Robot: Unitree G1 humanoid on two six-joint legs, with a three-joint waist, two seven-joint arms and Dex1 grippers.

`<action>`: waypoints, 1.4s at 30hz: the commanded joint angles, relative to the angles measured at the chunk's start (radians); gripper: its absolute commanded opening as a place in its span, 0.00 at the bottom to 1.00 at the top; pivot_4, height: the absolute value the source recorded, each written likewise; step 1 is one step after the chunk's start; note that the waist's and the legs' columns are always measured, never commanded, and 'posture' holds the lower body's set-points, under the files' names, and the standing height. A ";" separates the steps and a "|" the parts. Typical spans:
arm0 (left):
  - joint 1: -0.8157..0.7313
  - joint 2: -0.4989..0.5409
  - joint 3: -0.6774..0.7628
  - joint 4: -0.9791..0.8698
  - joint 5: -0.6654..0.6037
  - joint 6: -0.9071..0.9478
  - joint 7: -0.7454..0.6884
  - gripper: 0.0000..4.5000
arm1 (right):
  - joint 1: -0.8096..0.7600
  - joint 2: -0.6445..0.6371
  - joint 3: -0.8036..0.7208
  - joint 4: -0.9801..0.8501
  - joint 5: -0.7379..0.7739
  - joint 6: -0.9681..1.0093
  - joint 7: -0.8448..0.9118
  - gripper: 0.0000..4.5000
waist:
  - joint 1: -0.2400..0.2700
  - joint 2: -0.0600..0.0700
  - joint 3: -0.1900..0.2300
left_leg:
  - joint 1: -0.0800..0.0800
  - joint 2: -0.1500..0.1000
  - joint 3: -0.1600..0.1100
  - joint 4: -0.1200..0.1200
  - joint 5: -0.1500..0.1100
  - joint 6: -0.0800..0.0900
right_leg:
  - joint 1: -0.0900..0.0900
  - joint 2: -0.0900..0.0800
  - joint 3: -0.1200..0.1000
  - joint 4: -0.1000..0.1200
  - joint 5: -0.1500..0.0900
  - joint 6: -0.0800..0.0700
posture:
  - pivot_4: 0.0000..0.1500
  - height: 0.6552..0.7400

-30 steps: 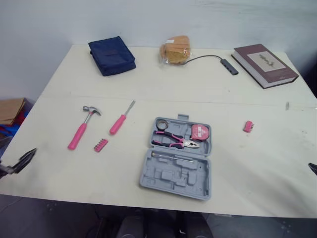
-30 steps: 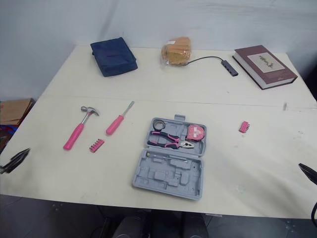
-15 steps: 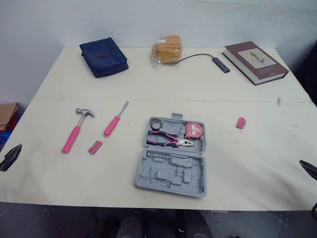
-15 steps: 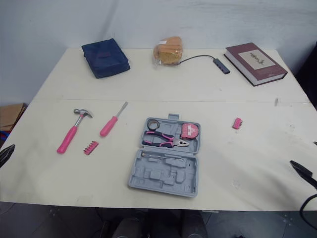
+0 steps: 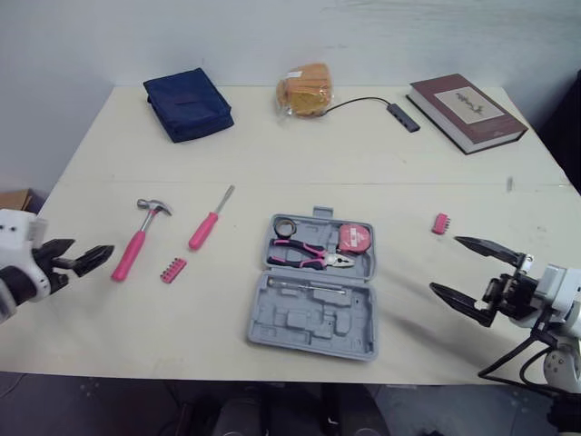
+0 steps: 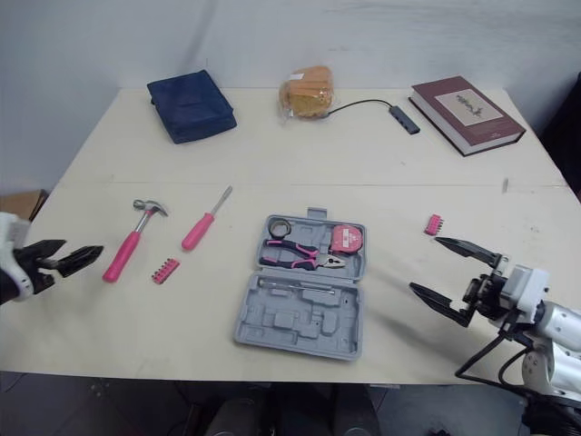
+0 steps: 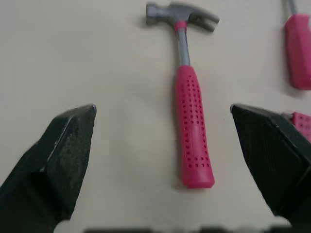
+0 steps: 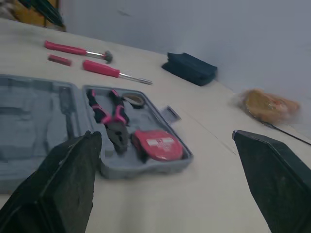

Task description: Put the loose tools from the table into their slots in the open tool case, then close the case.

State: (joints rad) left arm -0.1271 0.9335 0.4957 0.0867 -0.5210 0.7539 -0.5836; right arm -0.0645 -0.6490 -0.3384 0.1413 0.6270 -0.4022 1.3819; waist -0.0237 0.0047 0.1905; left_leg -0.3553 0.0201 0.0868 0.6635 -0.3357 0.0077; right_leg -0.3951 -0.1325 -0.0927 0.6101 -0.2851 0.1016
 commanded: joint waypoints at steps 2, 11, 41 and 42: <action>-0.069 0.020 -0.060 0.036 0.041 0.054 0.012 0.99 | -0.009 0.015 0.026 -0.082 0.017 0.037 -0.019 1.00 | 0.000 -0.001 0.000 | 0.000 0.000 0.000 0.000 0.000 0.000 | 0.000 0.000 0.000 0.000 0.000 0.000 | 1.00 1.00; -0.359 -0.049 -0.300 0.342 0.197 -0.051 -0.025 0.99 | -0.017 0.034 0.117 -0.252 -0.018 0.137 -0.119 1.00 | 0.004 -0.004 0.001 | 0.000 0.000 0.004 0.000 0.003 0.004 | -0.003 0.001 -0.005 0.002 0.000 0.000 | 1.00 1.00; -0.345 -0.102 -0.287 -0.025 0.161 -0.521 -0.338 0.12 | 0.032 -0.047 0.034 -0.339 -0.057 0.175 -0.226 1.00 | 0.036 -0.016 0.004 | -0.015 -0.001 0.005 0.004 0.004 0.007 | -0.016 -0.001 -0.008 0.005 0.001 0.001 | 1.00 1.00; -0.343 -0.105 -0.321 -0.075 0.154 -0.527 -0.381 0.12 | 0.039 -0.057 0.023 -0.332 -0.057 0.171 -0.218 1.00 | 0.041 -0.016 0.004 | -0.015 -0.001 0.006 0.005 0.004 0.007 | -0.016 -0.001 -0.010 0.004 0.001 0.002 | 1.00 1.00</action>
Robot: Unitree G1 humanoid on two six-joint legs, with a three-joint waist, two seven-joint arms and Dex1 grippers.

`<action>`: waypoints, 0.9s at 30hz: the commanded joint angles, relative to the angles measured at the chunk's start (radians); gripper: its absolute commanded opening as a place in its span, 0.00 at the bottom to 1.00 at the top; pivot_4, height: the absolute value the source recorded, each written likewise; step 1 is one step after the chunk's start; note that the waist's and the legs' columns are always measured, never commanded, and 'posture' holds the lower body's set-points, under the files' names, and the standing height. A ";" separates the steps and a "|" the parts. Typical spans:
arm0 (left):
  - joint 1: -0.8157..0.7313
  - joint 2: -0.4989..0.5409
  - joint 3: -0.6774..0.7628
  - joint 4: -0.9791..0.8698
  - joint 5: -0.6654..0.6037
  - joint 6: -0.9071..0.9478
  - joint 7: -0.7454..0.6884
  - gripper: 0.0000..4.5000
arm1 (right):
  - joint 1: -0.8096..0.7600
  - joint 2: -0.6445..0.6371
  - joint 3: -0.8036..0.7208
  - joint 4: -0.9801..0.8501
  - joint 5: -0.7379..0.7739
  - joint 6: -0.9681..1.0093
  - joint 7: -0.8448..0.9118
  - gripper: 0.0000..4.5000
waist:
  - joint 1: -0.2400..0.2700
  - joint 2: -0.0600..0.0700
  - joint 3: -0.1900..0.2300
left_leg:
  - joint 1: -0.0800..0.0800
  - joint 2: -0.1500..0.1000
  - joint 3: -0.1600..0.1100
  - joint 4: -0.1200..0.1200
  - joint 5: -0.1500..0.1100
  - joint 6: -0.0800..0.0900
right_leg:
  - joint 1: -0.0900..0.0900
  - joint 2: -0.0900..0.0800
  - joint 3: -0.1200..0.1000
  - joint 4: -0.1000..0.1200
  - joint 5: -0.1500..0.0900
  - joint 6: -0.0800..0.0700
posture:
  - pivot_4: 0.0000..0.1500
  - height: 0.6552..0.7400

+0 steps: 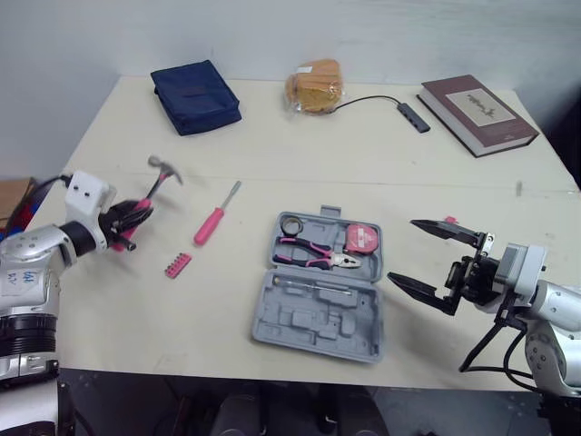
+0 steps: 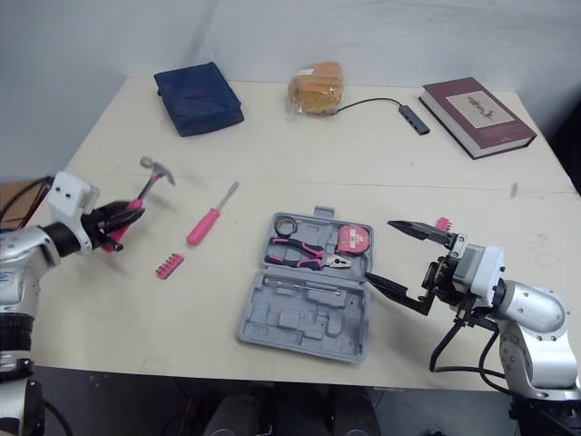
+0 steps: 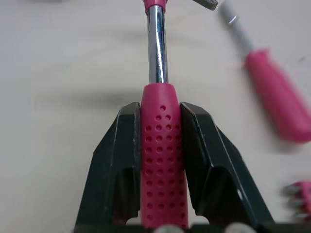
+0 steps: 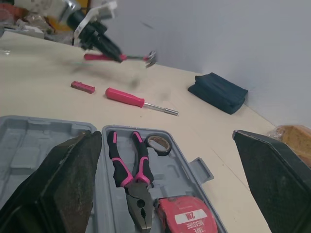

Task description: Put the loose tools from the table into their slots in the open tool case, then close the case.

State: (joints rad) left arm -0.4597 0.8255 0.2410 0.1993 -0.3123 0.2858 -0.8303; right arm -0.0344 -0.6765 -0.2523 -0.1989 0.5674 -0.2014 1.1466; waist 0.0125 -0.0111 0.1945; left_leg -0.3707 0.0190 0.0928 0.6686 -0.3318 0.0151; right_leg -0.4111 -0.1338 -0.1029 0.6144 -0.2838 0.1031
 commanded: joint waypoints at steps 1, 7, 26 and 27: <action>-0.009 0.002 -0.084 -0.212 -0.055 -0.059 -0.156 0.12 | 0.014 -0.035 -0.069 0.012 0.003 -0.031 0.022 1.00 | 0.008 0.000 0.000 | 0.000 -0.001 0.001 0.000 0.000 0.001 | 0.000 0.001 -0.003 0.000 0.000 0.000 | 1.00 1.00; -0.072 -0.059 -0.273 -0.395 -0.132 0.055 -0.300 0.12 | 0.099 -0.082 -0.145 0.023 0.018 -0.032 0.069 1.00 | 0.011 0.000 0.000 | 0.000 -0.003 0.004 0.002 0.000 0.005 | 0.001 0.003 -0.005 -0.002 0.001 0.002 | 1.00 1.00; -0.353 -0.257 -0.820 -0.426 0.178 0.439 -0.298 0.12 | 0.484 -0.010 -0.272 -0.173 -0.007 -0.012 -0.004 1.00 | 0.017 0.001 0.000 | -0.001 -0.003 0.002 0.013 -0.001 0.009 | 0.004 0.003 -0.002 -0.001 0.002 0.003 | 1.00 1.00; -0.356 -0.261 -0.827 -0.428 0.181 0.449 -0.301 0.12 | 0.492 -0.004 -0.269 -0.182 -0.011 -0.012 -0.011 1.00 | 0.016 0.001 0.000 | -0.001 -0.003 0.002 0.013 -0.002 0.009 | 0.004 0.003 -0.002 -0.001 0.002 0.004 | 1.00 1.00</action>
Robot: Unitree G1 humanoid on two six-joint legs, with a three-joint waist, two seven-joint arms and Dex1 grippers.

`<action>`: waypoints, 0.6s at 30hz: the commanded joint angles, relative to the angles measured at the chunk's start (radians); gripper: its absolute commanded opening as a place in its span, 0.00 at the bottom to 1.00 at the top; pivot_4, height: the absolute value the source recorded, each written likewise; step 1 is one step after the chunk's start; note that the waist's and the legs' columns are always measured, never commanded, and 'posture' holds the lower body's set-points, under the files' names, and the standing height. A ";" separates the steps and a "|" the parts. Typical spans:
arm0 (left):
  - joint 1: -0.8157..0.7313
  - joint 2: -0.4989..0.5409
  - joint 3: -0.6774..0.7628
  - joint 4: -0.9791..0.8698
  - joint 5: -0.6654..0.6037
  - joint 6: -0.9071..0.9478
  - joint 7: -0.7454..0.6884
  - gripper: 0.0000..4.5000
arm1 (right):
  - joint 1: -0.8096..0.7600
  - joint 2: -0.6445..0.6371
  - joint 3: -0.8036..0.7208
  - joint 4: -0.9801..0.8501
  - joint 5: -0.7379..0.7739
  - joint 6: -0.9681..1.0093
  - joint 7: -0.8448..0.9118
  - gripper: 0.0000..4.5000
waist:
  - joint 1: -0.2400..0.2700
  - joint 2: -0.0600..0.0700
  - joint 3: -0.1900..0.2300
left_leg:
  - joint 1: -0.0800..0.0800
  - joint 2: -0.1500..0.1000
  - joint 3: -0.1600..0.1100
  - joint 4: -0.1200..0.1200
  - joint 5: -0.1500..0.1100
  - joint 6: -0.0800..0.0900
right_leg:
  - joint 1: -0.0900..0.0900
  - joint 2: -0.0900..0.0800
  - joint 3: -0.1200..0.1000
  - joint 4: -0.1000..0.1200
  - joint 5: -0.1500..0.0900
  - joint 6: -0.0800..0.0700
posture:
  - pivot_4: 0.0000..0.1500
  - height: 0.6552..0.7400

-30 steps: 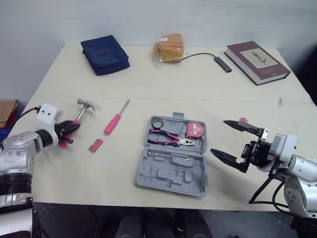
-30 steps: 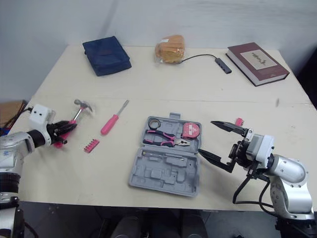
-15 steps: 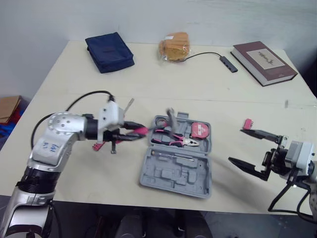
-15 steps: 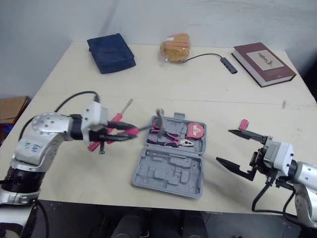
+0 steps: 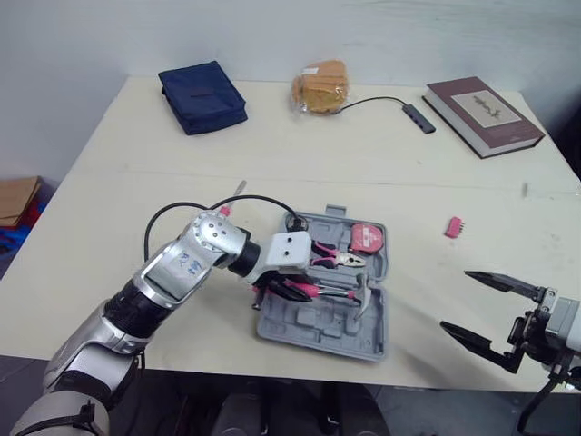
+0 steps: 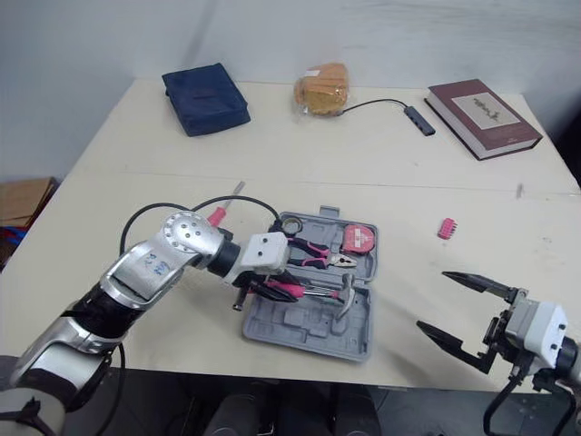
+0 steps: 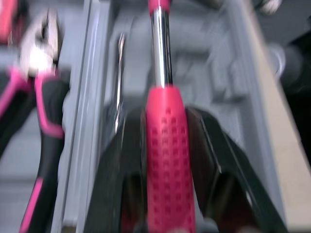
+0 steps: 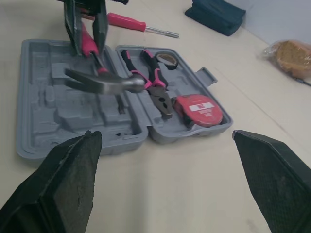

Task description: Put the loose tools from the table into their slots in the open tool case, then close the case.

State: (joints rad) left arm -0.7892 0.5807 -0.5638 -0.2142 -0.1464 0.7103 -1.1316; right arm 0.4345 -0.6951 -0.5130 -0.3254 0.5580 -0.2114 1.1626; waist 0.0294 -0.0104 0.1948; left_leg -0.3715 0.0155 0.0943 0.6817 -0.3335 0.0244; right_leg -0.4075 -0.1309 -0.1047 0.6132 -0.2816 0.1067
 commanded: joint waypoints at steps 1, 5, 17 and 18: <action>-0.027 -0.019 -0.026 -0.016 0.018 0.031 -0.001 0.12 | 0.029 0.019 -0.007 -0.064 -0.004 0.000 -0.034 1.00 | -0.001 0.000 0.000 | 0.000 0.000 0.000 0.000 0.000 0.000 | 0.000 0.000 0.000 0.000 0.000 0.000 | 1.00 1.00; -0.034 -0.057 -0.055 -0.012 0.045 0.041 0.021 0.12 | 0.036 0.038 0.016 -0.088 -0.025 -0.003 -0.064 1.00 | -0.005 0.000 0.000 | 0.000 0.000 0.001 0.000 0.000 0.001 | 0.000 0.000 0.000 0.000 0.000 0.000 | 1.00 1.00; -0.050 -0.058 -0.116 -0.005 0.104 0.038 -0.002 0.12 | 0.036 0.047 0.046 -0.111 -0.040 0.002 -0.102 1.00 | -0.003 0.000 0.000 | 0.001 0.000 0.000 0.000 0.000 0.001 | 0.000 0.000 0.001 0.001 0.000 0.000 | 1.00 1.00; -0.050 -0.061 -0.116 -0.002 0.109 0.036 0.002 0.12 | 0.033 0.047 0.050 -0.111 -0.042 0.002 -0.104 1.00 | -0.003 0.000 0.000 | 0.001 0.000 0.000 0.001 0.000 0.001 | 0.000 0.000 0.000 0.001 0.000 0.000 | 1.00 1.00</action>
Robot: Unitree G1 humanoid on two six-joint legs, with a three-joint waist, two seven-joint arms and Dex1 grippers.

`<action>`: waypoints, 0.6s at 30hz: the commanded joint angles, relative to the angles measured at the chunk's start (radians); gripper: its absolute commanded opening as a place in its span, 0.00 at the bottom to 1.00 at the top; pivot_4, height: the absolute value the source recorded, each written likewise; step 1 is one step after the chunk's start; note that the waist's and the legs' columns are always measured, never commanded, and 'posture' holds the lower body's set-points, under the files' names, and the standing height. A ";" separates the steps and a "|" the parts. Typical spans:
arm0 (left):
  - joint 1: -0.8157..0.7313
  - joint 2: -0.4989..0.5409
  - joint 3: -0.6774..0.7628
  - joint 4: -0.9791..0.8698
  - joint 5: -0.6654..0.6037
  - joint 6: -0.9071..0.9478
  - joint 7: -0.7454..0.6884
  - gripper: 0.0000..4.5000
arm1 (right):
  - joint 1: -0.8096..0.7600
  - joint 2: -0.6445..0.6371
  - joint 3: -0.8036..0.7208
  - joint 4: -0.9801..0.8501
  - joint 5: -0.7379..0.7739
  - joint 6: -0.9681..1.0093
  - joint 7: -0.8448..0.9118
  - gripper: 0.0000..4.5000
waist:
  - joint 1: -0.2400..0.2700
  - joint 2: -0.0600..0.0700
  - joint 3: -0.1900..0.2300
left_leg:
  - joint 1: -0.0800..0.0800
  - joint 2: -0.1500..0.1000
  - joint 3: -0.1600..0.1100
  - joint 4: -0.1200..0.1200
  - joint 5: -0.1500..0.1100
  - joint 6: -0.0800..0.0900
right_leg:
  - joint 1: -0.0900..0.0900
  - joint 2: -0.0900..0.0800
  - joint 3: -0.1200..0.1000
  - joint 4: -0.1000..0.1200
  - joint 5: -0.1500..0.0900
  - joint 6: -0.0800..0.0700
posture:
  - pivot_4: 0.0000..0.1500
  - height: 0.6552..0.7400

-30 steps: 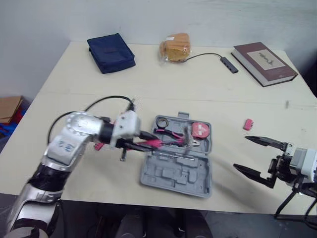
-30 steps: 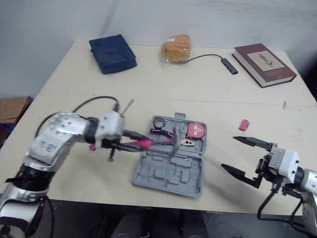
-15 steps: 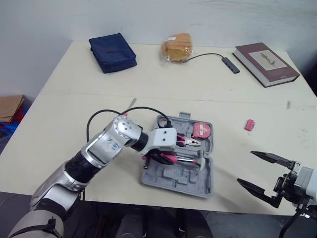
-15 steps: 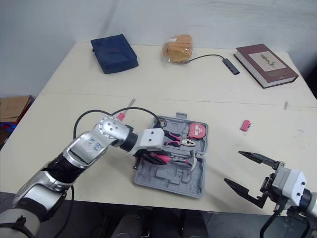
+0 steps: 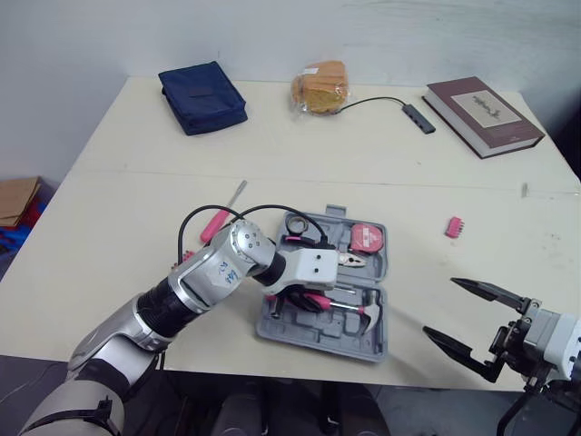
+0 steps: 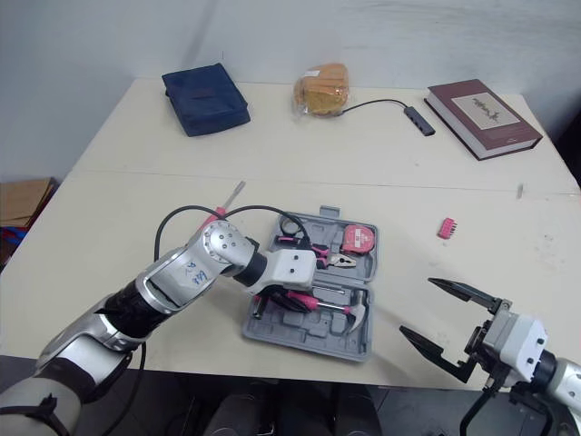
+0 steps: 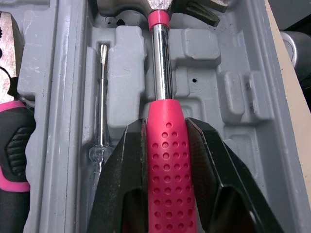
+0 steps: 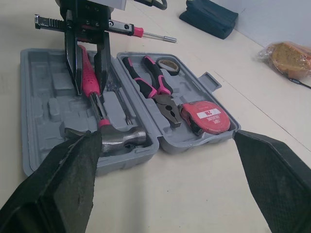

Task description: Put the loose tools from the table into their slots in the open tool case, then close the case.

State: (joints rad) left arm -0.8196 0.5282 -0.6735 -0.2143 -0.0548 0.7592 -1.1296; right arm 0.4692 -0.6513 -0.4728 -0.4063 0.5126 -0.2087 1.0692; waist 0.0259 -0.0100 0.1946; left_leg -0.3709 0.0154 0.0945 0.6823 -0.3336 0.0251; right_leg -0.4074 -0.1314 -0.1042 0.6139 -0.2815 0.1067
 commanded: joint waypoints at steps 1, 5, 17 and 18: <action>-0.021 -0.008 -0.008 -0.001 0.022 -0.021 -0.002 0.12 | -0.005 0.004 0.014 -0.031 0.002 0.000 -0.014 1.00 | 0.000 0.000 0.000 | 0.000 0.000 0.000 0.000 0.000 0.000 | 0.000 0.000 0.000 0.000 0.000 0.000 | 1.00 1.00; -0.015 -0.010 0.014 -0.010 0.021 -0.050 -0.002 0.51 | -0.011 0.004 0.027 -0.029 -0.003 -0.004 -0.022 1.00 | 0.000 0.000 0.000 | 0.000 0.000 0.000 0.000 0.000 0.000 | 0.000 0.000 0.000 0.000 0.000 0.000 | 1.00 1.00; 0.067 -0.080 0.297 0.130 -0.192 -0.490 -0.119 0.90 | -0.077 -0.012 0.045 0.011 -0.004 0.003 -0.015 1.00 | -0.003 0.000 0.000 | 0.001 0.000 0.000 0.001 0.000 0.000 | 0.000 -0.001 0.000 0.001 0.000 0.000 | 1.00 1.00; 0.082 -0.092 0.316 0.157 -0.200 -0.521 -0.116 0.87 | -0.079 -0.012 0.045 0.012 -0.004 0.003 -0.014 1.00 | -0.003 0.001 0.000 | 0.001 0.000 0.000 0.001 0.000 0.000 | 0.000 -0.001 0.000 0.001 0.000 0.000 | 1.00 1.00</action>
State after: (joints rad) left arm -0.7629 0.4466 -0.4028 -0.0967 -0.2210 0.3259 -1.2378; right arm 0.3917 -0.6553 -0.4281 -0.3881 0.5003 -0.1996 1.0543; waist 0.0232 -0.0094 0.1942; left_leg -0.3699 0.0156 0.0948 0.6836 -0.3335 0.0254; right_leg -0.4071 -0.1320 -0.1044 0.6158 -0.2816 0.1065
